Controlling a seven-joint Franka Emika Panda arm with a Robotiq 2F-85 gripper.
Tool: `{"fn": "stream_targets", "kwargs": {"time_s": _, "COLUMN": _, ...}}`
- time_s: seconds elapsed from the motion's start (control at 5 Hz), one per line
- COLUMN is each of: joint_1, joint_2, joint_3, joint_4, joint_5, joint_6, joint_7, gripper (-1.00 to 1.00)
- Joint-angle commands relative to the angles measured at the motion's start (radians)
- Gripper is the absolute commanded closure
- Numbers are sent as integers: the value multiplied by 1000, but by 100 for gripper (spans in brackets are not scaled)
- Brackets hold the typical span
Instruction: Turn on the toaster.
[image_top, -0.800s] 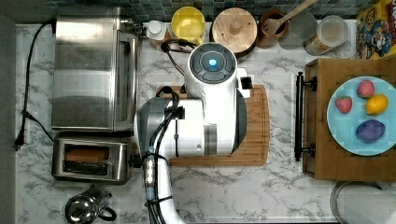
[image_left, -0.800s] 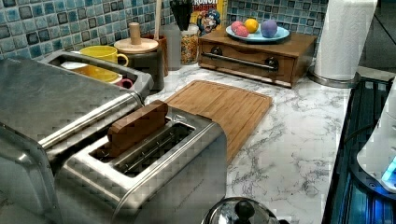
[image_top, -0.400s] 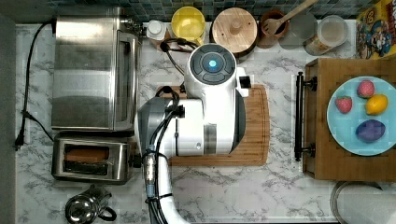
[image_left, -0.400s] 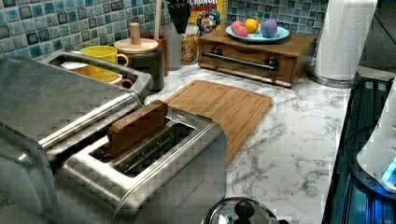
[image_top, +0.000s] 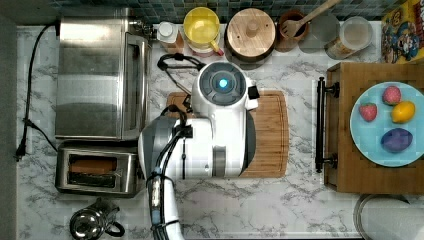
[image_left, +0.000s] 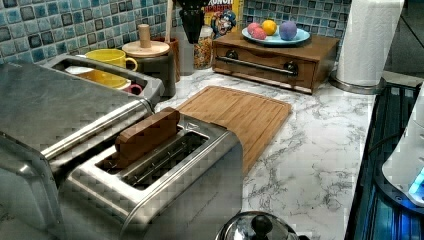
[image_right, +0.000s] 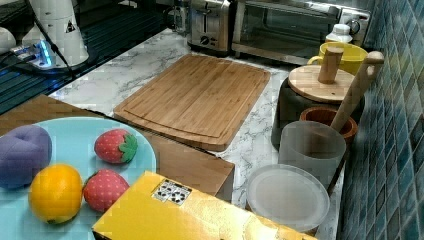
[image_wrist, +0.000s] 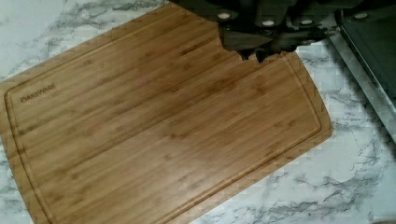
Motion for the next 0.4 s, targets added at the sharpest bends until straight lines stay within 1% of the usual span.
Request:
{"fn": "stream_targets", "kwargs": {"time_s": 0.2, "joint_1": 28, "joint_2": -116, "joint_3": 105, "joint_4": -183, "joint_5": 105, "joint_6": 77, "joint_7": -124, "gripper": 100}}
{"fn": "stream_targets", "kwargs": {"time_s": 0.4, "joint_1": 64, "joint_2": -116, "joint_3": 108, "joint_4": -208, "joint_5": 130, "joint_6": 64, "joint_7": -162, "gripper": 100}}
